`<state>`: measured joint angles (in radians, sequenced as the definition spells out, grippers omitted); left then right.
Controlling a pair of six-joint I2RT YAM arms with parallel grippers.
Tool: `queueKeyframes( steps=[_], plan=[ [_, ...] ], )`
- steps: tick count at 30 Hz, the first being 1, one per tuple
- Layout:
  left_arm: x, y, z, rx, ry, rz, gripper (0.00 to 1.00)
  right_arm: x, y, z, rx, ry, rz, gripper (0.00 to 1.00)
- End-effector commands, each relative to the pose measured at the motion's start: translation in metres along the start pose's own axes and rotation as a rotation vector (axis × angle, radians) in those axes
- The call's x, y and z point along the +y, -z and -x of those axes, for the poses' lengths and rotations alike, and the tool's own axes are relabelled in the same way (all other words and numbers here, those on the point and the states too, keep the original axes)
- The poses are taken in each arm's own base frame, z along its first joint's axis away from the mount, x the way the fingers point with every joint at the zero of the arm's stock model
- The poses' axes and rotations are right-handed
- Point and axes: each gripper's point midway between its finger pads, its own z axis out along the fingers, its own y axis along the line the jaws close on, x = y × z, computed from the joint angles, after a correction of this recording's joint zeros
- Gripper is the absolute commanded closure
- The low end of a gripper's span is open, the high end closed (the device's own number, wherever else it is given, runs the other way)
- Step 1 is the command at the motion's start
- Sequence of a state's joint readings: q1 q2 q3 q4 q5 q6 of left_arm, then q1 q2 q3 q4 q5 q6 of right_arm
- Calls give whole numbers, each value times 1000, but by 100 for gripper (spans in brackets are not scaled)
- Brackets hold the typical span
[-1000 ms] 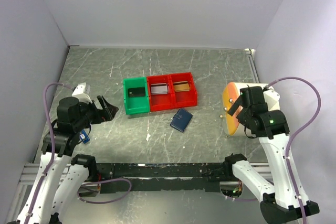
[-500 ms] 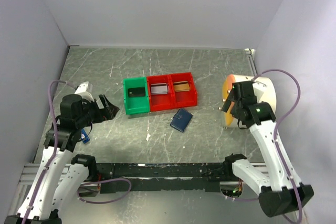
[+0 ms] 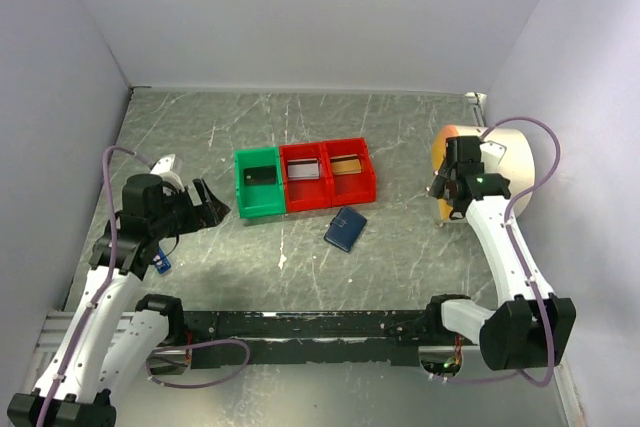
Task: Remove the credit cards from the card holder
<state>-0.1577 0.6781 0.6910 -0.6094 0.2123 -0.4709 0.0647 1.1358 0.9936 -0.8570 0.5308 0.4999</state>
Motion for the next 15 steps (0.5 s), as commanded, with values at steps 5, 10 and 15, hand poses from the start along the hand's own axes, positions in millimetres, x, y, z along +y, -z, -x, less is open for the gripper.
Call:
queueKeyframes(
  steps=[5, 10, 15],
  plan=[
    [-4, -7, -1, 19, -6, -35, 6, -26, -17, 34, -86, -88, -96, 0],
    [-4, -8, -3, 29, -7, -38, 6, -25, -12, 39, -75, -92, -80, 0],
    [-5, -10, -4, 40, -10, -45, 6, 0, 43, 61, -156, -79, 211, 0]
  ],
)
